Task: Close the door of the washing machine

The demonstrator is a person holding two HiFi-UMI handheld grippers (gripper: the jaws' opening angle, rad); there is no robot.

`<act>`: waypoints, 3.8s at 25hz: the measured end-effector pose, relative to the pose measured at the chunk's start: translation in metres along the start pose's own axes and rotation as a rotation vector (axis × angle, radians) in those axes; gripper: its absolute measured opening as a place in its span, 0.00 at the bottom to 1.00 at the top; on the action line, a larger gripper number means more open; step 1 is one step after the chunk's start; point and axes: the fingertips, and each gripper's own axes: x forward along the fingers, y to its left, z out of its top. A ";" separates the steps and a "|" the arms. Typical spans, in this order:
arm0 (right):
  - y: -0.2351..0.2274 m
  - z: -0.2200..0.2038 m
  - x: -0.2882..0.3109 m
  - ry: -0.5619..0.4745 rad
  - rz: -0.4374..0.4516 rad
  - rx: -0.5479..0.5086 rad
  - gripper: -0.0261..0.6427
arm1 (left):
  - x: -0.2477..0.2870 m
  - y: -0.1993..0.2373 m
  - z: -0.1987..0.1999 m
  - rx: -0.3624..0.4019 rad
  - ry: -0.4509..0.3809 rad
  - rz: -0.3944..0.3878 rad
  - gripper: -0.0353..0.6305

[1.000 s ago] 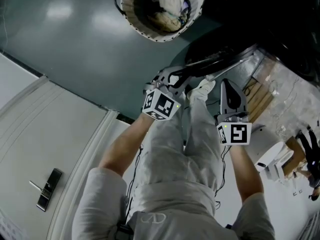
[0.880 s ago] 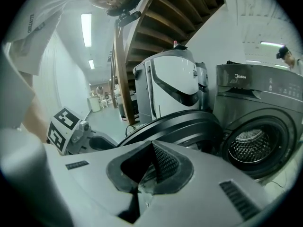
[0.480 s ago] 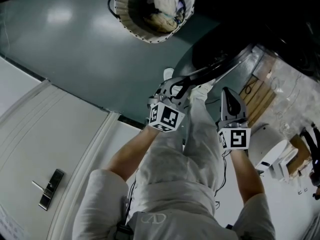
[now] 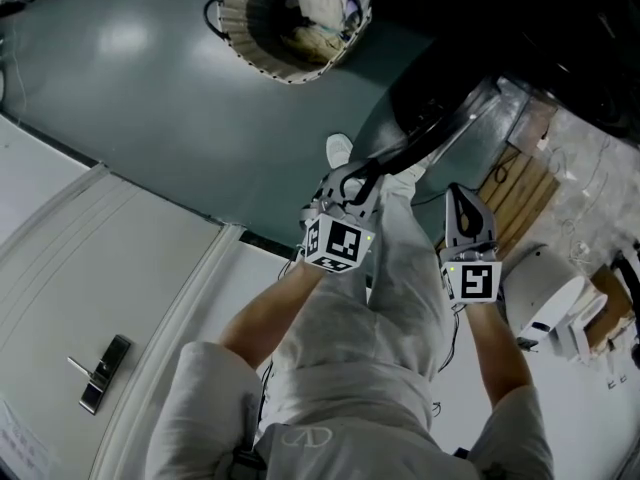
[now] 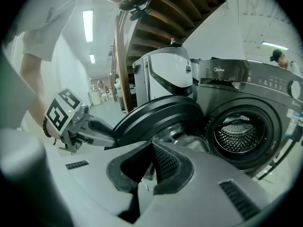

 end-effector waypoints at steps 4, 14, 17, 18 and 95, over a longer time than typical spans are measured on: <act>-0.002 -0.013 -0.014 0.004 -0.001 0.014 0.06 | 0.003 -0.015 -0.001 -0.025 0.021 0.006 0.17; -0.012 -0.039 -0.041 -0.006 -0.026 0.054 0.06 | 0.015 -0.059 0.000 -0.117 0.080 0.020 0.18; -0.014 -0.047 -0.050 -0.002 -0.037 0.064 0.06 | 0.020 -0.074 0.002 -0.147 0.098 0.022 0.18; -0.014 -0.050 -0.053 -0.004 -0.041 0.066 0.06 | 0.021 -0.079 0.003 -0.156 0.104 0.021 0.18; -0.212 -0.188 -0.133 0.082 -0.329 0.051 0.17 | 0.198 -0.314 0.126 -0.517 0.347 -0.386 0.32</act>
